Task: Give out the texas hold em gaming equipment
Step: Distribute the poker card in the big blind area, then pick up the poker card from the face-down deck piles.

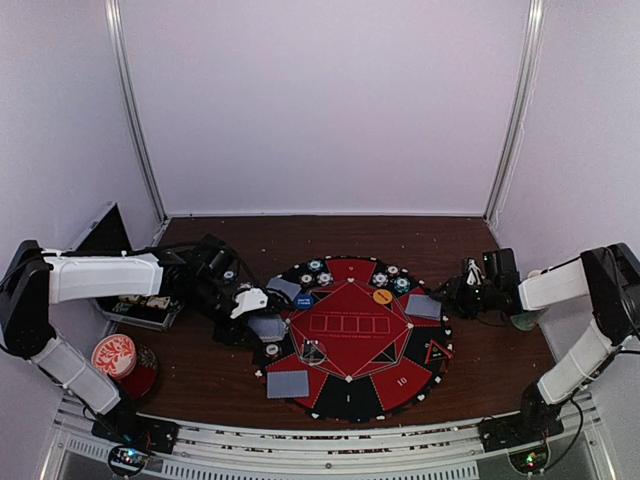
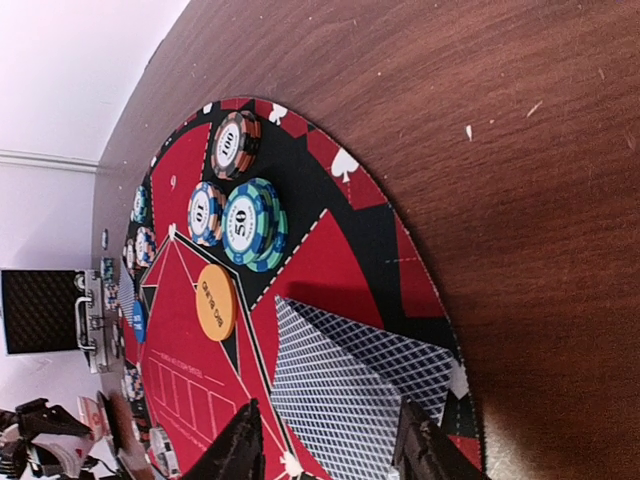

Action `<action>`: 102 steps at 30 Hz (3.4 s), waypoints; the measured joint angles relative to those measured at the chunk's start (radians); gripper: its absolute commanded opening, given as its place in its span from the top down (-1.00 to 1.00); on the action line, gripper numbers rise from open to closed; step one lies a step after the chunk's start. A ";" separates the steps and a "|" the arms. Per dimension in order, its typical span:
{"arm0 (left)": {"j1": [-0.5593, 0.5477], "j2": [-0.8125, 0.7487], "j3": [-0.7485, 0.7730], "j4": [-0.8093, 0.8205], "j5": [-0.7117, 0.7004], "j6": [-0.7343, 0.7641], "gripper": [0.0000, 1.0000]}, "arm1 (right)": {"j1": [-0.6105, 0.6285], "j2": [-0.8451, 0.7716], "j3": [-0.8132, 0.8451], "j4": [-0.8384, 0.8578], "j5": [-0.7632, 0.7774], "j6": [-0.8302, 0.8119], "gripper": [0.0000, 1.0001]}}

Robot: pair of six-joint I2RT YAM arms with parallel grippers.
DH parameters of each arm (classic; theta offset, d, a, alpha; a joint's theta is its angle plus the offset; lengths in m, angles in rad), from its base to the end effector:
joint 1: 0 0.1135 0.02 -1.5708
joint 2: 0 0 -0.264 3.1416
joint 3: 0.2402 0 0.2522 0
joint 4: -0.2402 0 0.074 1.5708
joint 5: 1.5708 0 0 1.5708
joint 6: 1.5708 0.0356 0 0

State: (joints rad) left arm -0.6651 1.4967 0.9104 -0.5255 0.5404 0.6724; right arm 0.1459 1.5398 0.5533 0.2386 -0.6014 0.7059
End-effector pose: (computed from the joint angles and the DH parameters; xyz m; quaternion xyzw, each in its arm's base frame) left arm 0.2122 -0.1897 0.1975 0.6295 0.6987 -0.2591 0.2202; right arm 0.2669 0.0596 0.1359 0.1281 0.8741 0.4050 0.2357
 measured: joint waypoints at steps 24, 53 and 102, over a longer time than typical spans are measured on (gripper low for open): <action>0.000 0.004 0.000 0.000 -0.001 0.000 0.22 | 0.084 -0.416 -0.029 -0.074 0.190 -0.037 -0.80; 0.000 0.004 0.000 0.000 0.002 0.000 0.22 | 0.882 0.282 0.424 0.223 0.322 0.073 -0.88; 0.003 0.003 -0.004 0.023 -0.016 0.010 0.22 | 0.919 0.459 0.592 0.213 0.331 0.116 -0.34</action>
State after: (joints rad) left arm -0.6624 1.5002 0.9066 -0.5030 0.5243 0.6827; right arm 1.0649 1.9984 1.1458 0.4519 -0.2707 0.8215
